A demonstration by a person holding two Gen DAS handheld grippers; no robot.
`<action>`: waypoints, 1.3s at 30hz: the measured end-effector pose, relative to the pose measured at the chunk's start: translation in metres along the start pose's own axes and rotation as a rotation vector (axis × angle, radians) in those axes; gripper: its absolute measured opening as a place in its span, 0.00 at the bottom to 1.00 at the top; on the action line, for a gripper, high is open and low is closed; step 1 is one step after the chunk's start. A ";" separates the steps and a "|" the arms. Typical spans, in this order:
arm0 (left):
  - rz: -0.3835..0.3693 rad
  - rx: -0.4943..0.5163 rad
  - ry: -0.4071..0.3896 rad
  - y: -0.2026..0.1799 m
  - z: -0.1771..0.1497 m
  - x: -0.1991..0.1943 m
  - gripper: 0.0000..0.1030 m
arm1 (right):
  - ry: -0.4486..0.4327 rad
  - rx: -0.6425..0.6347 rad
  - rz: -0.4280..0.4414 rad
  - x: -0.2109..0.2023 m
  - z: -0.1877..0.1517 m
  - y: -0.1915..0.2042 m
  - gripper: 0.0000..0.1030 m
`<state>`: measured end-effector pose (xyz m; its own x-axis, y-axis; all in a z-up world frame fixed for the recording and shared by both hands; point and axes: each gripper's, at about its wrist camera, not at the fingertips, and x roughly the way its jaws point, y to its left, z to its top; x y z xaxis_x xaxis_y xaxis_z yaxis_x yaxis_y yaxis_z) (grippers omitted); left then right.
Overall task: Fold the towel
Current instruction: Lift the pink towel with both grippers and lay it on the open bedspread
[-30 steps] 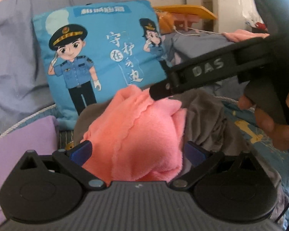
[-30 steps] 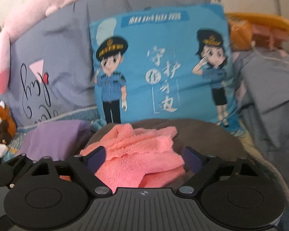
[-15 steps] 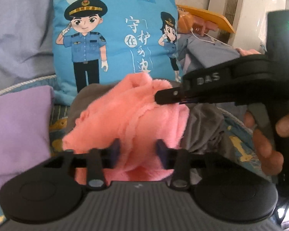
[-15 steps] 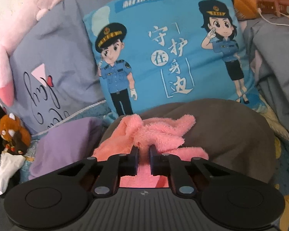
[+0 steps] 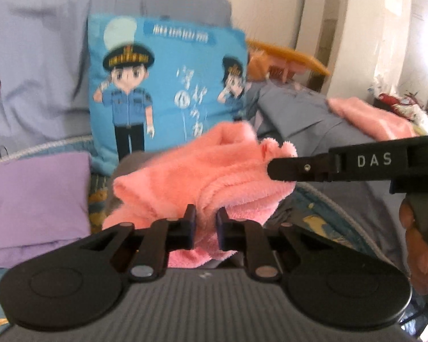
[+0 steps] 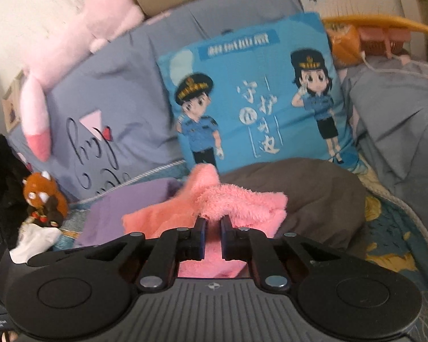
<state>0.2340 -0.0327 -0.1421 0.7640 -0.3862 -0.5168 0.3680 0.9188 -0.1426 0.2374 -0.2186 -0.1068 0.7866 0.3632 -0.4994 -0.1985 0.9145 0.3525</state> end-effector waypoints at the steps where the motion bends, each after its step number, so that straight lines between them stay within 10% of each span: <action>1: 0.003 0.006 -0.018 -0.002 0.002 -0.015 0.15 | -0.012 -0.013 0.009 -0.011 0.001 0.008 0.09; 15: 0.147 -0.007 -0.259 0.022 0.046 -0.261 0.17 | -0.158 -0.209 0.220 -0.130 0.020 0.165 0.09; 24: 0.468 -0.008 -0.258 0.082 0.060 -0.356 0.17 | -0.105 -0.232 0.362 -0.084 0.032 0.286 0.09; 28: 0.496 -0.048 -0.251 0.100 0.051 -0.383 0.21 | -0.078 -0.236 0.381 -0.070 0.024 0.307 0.09; 39: 0.367 -0.097 0.242 0.066 -0.107 -0.264 0.23 | 0.350 -0.307 -0.019 0.018 -0.131 0.198 0.09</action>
<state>-0.0001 0.1382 -0.1054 0.6842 -0.0138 -0.7291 0.0360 0.9992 0.0148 0.1354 -0.0080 -0.1494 0.5572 0.3361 -0.7593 -0.3914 0.9128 0.1167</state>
